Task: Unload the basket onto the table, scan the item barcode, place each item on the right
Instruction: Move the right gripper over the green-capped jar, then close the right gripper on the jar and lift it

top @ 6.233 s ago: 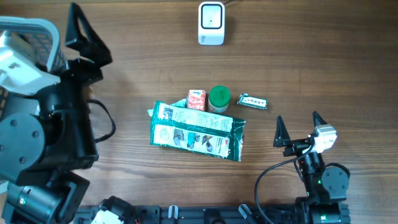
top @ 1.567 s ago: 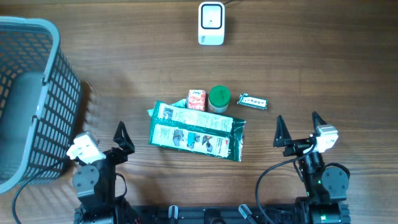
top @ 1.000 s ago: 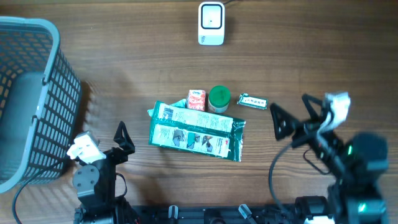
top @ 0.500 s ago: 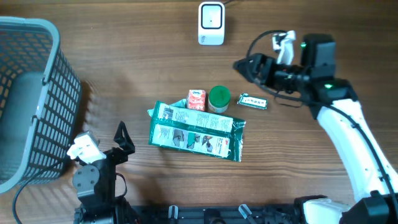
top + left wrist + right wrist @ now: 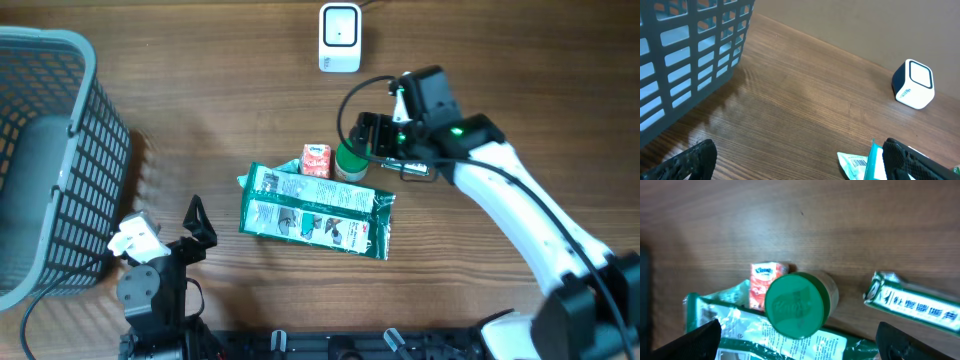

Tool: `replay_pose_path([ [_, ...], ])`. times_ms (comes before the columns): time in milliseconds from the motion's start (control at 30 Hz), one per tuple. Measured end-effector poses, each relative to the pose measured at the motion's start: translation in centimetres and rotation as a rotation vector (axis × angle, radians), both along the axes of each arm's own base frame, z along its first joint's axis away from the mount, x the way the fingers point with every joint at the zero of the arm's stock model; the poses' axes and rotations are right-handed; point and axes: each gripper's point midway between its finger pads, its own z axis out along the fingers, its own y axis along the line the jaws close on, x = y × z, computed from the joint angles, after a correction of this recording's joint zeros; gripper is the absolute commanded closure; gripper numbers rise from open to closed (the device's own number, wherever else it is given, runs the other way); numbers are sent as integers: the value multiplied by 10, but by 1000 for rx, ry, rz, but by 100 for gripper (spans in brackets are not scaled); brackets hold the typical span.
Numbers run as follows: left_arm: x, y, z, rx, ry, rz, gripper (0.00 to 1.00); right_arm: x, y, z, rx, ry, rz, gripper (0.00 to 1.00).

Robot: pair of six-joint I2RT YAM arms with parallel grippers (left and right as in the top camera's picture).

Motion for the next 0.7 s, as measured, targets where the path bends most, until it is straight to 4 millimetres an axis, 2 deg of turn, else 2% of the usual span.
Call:
replay_pose_path([
  [100,0,0,0,0,0,0,0,9,15,-18,-21,109,-46,1],
  [233,0,0,0,0,0,0,0,21,37,-14,-79,211,-102,1],
  [300,0,0,0,0,0,0,0,24,47,-20,-100,253,-127,1],
  [400,0,0,0,0,0,0,0,7,42,-44,-151,378,-205,0],
  [500,0,0,0,0,0,0,0,2,39,-56,-163,432,-267,0],
  [633,0,0,0,0,0,0,0,1,39,-57,-158,448,-306,0],
  [667,0,0,0,0,1,0,0,1,38,-57,-160,451,-309,2],
  [700,0,0,0,0,1,0,0,1,38,-57,-159,451,-311,9],
])
